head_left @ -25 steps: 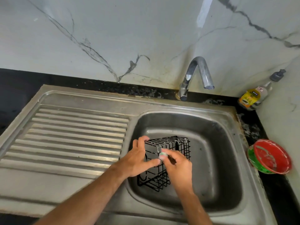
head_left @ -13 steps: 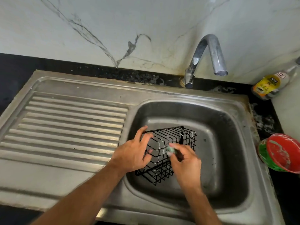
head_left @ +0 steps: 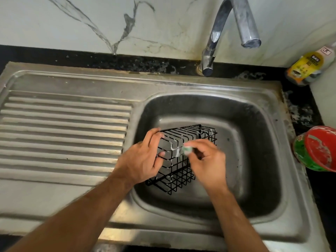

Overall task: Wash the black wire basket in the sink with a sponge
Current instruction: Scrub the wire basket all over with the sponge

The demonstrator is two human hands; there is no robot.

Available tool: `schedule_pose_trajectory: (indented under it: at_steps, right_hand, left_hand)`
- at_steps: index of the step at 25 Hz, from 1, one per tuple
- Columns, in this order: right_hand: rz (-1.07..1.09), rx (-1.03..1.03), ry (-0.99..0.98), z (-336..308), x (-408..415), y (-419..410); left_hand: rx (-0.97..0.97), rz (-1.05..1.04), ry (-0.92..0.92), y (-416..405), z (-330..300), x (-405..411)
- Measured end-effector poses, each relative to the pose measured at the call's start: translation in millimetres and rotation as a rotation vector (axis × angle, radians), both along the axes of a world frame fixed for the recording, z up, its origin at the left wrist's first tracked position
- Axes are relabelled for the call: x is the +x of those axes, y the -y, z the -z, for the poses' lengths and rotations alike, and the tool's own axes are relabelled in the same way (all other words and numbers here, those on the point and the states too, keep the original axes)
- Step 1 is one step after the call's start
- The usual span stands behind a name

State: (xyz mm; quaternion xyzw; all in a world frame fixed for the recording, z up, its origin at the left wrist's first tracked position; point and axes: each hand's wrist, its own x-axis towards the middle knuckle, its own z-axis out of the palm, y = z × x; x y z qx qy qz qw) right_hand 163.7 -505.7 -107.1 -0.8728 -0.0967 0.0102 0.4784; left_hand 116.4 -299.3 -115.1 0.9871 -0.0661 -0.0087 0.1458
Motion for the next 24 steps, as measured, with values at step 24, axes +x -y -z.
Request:
schedule_pose_trajectory:
  at_steps: [24]
  right_hand:
    - [0.003,-0.109,-0.158,13.7,31.8,15.6]
  left_hand:
    - [-0.026,-0.121,-0.1,-0.2,1.5,2.9]
